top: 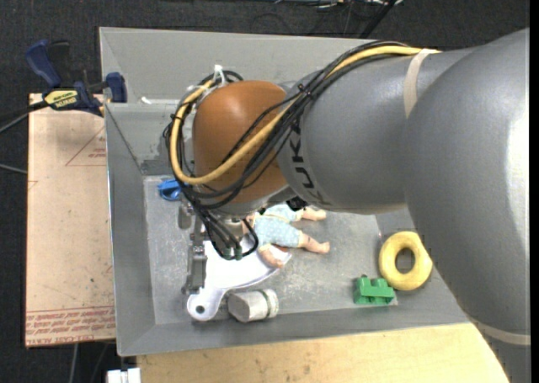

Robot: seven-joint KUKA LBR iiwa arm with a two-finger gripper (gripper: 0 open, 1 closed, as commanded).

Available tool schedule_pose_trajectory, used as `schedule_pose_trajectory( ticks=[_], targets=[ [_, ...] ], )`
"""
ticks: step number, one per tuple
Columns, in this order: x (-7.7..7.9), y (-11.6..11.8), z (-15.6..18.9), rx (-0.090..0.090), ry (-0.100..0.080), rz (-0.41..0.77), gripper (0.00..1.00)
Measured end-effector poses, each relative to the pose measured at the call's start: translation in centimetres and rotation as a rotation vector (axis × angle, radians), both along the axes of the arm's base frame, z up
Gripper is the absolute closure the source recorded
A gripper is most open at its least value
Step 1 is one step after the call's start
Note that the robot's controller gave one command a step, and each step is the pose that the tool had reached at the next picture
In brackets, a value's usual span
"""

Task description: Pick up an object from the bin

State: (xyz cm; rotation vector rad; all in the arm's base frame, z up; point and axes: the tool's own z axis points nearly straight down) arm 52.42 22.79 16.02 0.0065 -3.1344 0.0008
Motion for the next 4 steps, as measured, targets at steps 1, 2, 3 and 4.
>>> schedule_pose_trajectory(
  ticks=[1,2,3,4],
  targets=[
    [0.2,-0.1,0.5,0.002,-0.007,-0.004,0.0],
    [-0.3,-0.5,-0.9,0.005,-0.014,0.084,0.0],
    [2.9,-1.8,-7.9,0.004,-0.012,0.448,0.0],
    [-0.5,-3.1,-9.2,0.006,-0.019,0.424,0.0]
  ],
)
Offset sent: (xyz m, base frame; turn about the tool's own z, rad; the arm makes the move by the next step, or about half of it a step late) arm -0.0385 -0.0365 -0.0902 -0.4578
